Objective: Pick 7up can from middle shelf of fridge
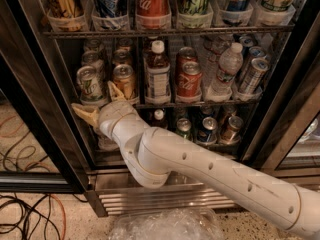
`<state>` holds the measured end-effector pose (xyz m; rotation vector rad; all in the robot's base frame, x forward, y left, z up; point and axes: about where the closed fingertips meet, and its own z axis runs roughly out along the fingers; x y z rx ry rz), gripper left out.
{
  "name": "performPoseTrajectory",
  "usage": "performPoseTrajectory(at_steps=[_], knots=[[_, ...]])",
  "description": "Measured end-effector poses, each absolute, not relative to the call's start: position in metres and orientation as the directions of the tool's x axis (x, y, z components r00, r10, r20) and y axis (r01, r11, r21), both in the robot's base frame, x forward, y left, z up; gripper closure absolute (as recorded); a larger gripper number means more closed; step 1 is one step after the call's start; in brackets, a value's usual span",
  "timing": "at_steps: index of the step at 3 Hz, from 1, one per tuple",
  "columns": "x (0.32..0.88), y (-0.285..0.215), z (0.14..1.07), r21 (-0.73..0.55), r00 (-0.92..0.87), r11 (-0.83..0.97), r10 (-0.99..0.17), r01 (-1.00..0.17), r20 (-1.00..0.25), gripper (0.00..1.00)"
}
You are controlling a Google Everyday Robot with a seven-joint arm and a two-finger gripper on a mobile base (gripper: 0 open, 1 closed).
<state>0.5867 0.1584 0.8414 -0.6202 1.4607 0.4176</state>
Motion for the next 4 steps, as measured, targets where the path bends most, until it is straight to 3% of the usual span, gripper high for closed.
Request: performPoseTrajectory(at_steps=[4], knots=[[0.617, 0.183, 0.845, -0.144, 0.088, 0.739, -0.114, -0.659, -0.990, 0.23]])
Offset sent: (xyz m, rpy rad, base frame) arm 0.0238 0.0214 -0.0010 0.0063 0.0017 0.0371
